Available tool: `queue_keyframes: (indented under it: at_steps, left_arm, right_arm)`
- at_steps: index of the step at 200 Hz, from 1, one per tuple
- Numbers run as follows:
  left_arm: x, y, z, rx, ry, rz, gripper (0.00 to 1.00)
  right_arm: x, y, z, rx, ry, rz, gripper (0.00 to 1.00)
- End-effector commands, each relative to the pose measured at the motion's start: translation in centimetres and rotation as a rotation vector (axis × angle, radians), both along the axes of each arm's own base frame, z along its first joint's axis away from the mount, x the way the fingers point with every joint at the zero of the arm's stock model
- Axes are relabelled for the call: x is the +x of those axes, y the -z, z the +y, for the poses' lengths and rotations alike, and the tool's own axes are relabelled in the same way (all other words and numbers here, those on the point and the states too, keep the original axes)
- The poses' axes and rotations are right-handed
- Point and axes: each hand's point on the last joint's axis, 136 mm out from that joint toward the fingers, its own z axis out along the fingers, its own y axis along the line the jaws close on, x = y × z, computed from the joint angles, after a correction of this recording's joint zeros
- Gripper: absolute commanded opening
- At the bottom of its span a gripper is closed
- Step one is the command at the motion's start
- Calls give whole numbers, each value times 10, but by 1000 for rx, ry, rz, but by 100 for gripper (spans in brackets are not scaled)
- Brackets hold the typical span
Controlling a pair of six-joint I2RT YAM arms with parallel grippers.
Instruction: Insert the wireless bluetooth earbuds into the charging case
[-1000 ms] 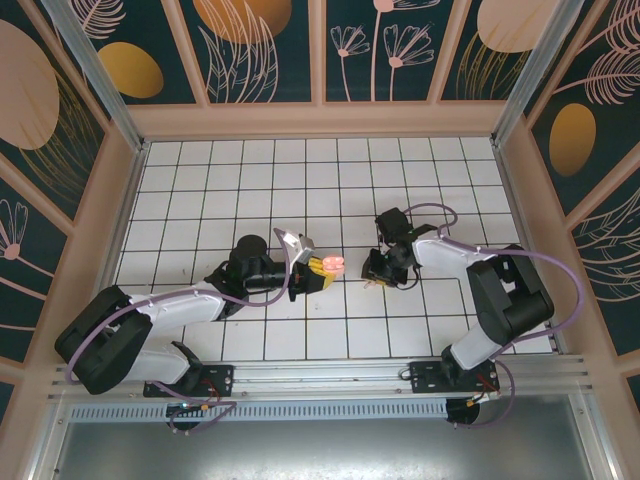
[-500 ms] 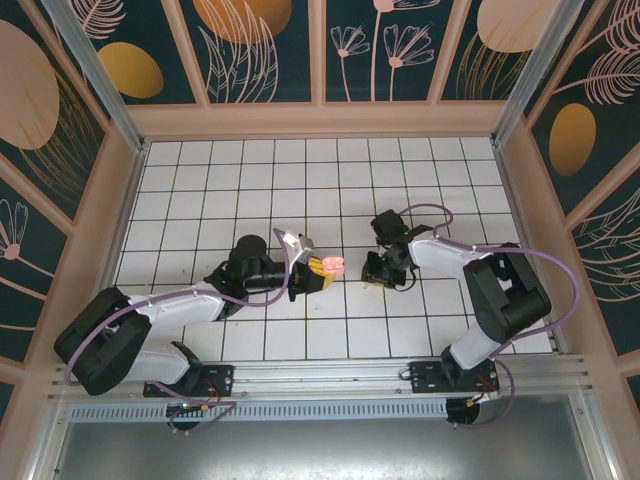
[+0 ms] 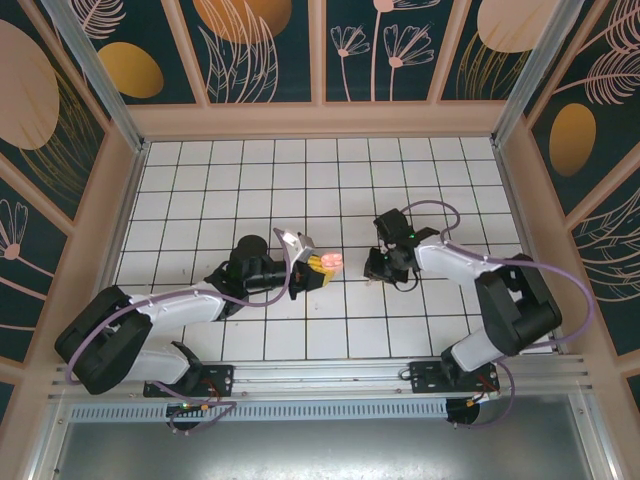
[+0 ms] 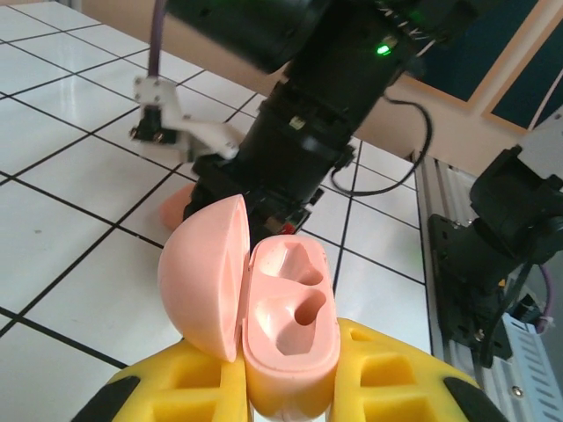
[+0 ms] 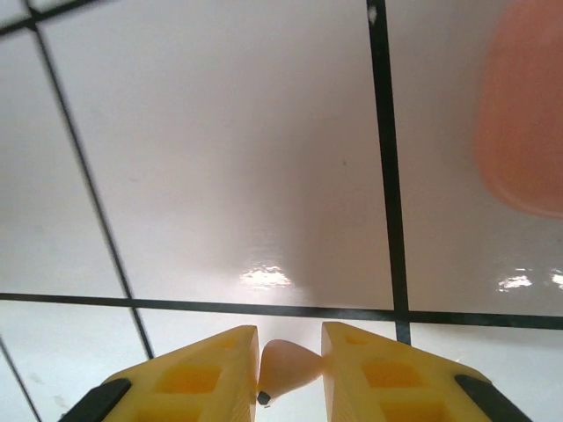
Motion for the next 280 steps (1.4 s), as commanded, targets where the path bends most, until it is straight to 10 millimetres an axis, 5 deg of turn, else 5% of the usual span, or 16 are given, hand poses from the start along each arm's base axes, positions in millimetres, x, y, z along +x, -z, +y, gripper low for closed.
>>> queue_keyframes:
  at_steps: [1, 73, 107, 207, 280]
  left_arm:
    - [9, 7, 1, 5, -34, -27, 16]
    - [18, 7, -4, -26, -54, -45, 16]
    - [19, 4, -6, -34, -44, -49, 16]
    - [18, -6, -7, -49, -35, -80, 16]
    - [17, -14, -6, -64, -37, -98, 15]
  right_arm:
    - [15, -28, 3, 22, 18, -152, 25]
    - [29, -132, 26, 212, -12, -544, 24]
    - [24, -164, 39, 289, -49, -636, 24]
    - [-8, -162, 72, 228, -247, -659, 24]
    - [-13, -158, 82, 196, -303, -671, 24]
